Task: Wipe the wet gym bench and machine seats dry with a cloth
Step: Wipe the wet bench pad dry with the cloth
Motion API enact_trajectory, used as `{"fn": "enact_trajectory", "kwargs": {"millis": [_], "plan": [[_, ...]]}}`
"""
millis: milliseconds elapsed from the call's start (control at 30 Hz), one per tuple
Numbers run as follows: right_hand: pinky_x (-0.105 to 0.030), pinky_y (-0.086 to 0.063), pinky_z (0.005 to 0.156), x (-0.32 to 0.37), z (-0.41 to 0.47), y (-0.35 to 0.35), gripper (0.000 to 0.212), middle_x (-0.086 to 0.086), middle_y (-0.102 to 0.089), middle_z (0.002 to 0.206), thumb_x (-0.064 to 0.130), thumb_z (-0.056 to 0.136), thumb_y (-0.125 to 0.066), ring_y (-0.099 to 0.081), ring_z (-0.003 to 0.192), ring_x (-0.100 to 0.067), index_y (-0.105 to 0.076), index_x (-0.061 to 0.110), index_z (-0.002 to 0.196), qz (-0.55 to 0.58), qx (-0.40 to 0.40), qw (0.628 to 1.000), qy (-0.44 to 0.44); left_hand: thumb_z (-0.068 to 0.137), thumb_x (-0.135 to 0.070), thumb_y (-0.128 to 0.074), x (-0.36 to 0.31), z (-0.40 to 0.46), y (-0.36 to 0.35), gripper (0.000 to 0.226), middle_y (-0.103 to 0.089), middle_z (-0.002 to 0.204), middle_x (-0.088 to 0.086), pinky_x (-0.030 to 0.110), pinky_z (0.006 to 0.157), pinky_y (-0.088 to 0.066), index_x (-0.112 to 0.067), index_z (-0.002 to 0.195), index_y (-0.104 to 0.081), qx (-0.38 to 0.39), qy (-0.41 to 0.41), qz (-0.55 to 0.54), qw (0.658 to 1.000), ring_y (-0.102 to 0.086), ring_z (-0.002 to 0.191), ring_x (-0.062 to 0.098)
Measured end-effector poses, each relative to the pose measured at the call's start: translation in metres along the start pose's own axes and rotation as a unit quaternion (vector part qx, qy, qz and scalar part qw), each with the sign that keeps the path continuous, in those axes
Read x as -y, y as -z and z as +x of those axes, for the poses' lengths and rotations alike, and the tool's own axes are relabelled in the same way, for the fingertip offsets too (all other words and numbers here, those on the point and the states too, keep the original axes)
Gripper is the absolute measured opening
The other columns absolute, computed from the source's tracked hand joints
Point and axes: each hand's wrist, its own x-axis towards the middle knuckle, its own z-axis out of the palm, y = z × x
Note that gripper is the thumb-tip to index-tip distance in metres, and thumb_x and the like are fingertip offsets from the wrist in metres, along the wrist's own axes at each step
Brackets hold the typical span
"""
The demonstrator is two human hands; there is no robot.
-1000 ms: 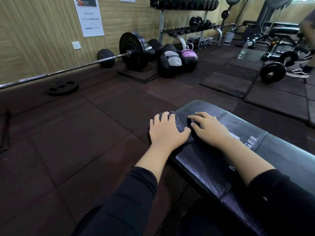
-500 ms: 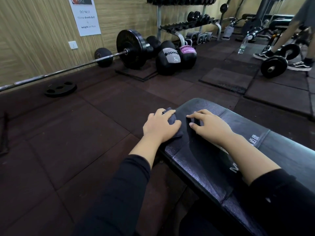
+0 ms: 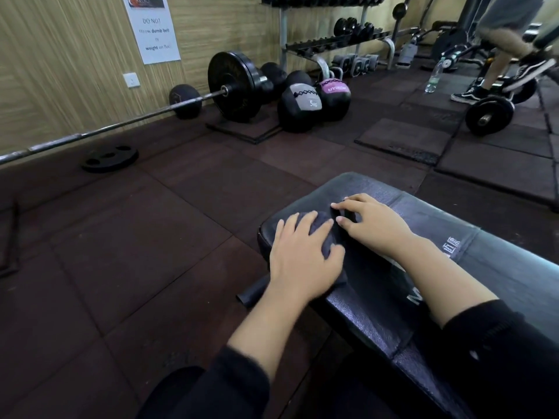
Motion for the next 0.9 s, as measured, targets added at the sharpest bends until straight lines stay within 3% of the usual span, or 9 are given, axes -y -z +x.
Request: {"fn": "enact_trajectory", "kwargs": {"millis": [67, 200, 433, 500, 567, 667, 733, 800, 900], "plan": [[-0.039, -0.030, 0.111, 0.001, -0.001, 0.002, 0.034, 0.014, -0.043, 0.135, 0.038, 0.091, -0.050, -0.043, 0.127, -0.012, -0.054, 0.042, 0.125, -0.005, 0.001, 1.000, 0.001, 0.079, -0.055, -0.019, 0.006, 0.029, 0.003, 0.070, -0.042, 0.148, -0.003, 0.040, 0.115, -0.021, -0.033, 0.136, -0.054, 0.076, 0.030, 0.010, 0.997, -0.035, 0.133, 0.023], [-0.037, -0.029, 0.112, 0.002, -0.003, 0.005, 0.034, 0.016, -0.041, 0.138, 0.041, 0.092, -0.048, -0.041, 0.128, -0.011, -0.052, 0.044, 0.126, -0.015, 0.009, 1.000, -0.005, 0.092, -0.050, -0.040, 0.026, 0.060, 0.008, 0.051, -0.033, 0.149, -0.008, 0.036, 0.108, -0.027, -0.041, 0.141, -0.042, 0.132, 0.163, -0.063, 0.976, -0.029, 0.134, 0.022], [-0.040, -0.030, 0.111, 0.004, -0.006, 0.005, 0.035, 0.016, -0.039, 0.140, 0.040, 0.093, -0.047, -0.038, 0.131, -0.015, -0.051, 0.043, 0.128, -0.014, 0.008, 1.000, -0.003, 0.091, -0.044, -0.039, 0.035, -0.003, 0.011, 0.051, -0.036, 0.146, -0.003, 0.038, 0.101, -0.034, -0.036, 0.142, -0.042, -0.011, 0.293, -0.137, 0.946, -0.034, 0.128, 0.024], [-0.041, -0.027, 0.113, 0.004, -0.006, 0.003, 0.035, 0.015, -0.038, 0.141, 0.038, 0.094, -0.047, -0.038, 0.131, -0.013, -0.050, 0.042, 0.129, -0.014, 0.006, 1.000, 0.000, 0.087, -0.043, -0.033, 0.025, -0.022, 0.008, 0.057, -0.040, 0.145, 0.002, 0.043, 0.106, -0.034, -0.027, 0.140, -0.049, -0.033, 0.245, -0.062, 0.967, -0.036, 0.126, 0.027], [-0.041, -0.024, 0.115, 0.004, -0.006, 0.002, 0.035, 0.013, -0.038, 0.142, 0.037, 0.094, -0.047, -0.038, 0.131, -0.012, -0.050, 0.040, 0.129, -0.013, 0.006, 1.000, 0.004, 0.081, -0.040, -0.033, 0.011, -0.021, 0.006, 0.061, -0.052, 0.137, 0.010, 0.050, 0.105, -0.035, -0.016, 0.128, -0.062, -0.032, 0.139, 0.003, 0.990, -0.045, 0.120, 0.034], [-0.041, -0.021, 0.116, 0.002, -0.005, 0.005, 0.039, 0.008, -0.037, 0.146, 0.033, 0.095, -0.048, -0.034, 0.135, -0.013, -0.047, 0.035, 0.134, -0.001, 0.017, 1.000, 0.017, 0.079, -0.045, -0.023, -0.002, 0.004, 0.001, 0.068, -0.049, 0.144, 0.005, 0.048, 0.113, -0.022, -0.020, 0.129, -0.061, 0.030, 0.033, 0.035, 0.998, -0.039, 0.130, 0.030], [-0.033, -0.019, 0.115, 0.000, -0.005, 0.009, 0.044, 0.001, -0.036, 0.148, 0.025, 0.096, -0.048, -0.031, 0.137, -0.014, -0.042, 0.023, 0.139, 0.026, -0.011, 0.999, 0.016, 0.079, -0.049, -0.018, -0.002, 0.028, -0.002, 0.070, -0.037, 0.152, -0.001, 0.043, 0.117, -0.013, -0.029, 0.137, -0.052, 0.087, 0.040, 0.028, 0.995, -0.029, 0.136, 0.025], [-0.022, -0.021, 0.106, -0.002, -0.009, 0.017, 0.042, -0.004, -0.040, 0.145, 0.017, 0.096, -0.046, -0.037, 0.133, -0.017, -0.043, 0.013, 0.137, 0.055, -0.079, 0.995, -0.010, 0.082, -0.049, -0.022, 0.003, 0.049, -0.003, 0.066, -0.034, 0.153, -0.001, 0.039, 0.115, -0.015, -0.032, 0.140, -0.046, 0.108, 0.068, 0.028, 0.991, -0.028, 0.135, 0.025], [-0.014, -0.029, 0.085, -0.004, -0.020, 0.024, 0.035, -0.005, -0.049, 0.133, 0.009, 0.092, -0.046, -0.052, 0.096, -0.014, -0.054, 0.013, 0.126, 0.049, -0.104, 0.993, -0.020, 0.093, -0.044, -0.035, 0.018, 0.059, 0.003, 0.052, -0.037, 0.148, 0.002, 0.037, 0.110, -0.023, -0.030, 0.141, -0.044, 0.098, 0.163, -0.011, 0.982, -0.032, 0.132, 0.027]]}}
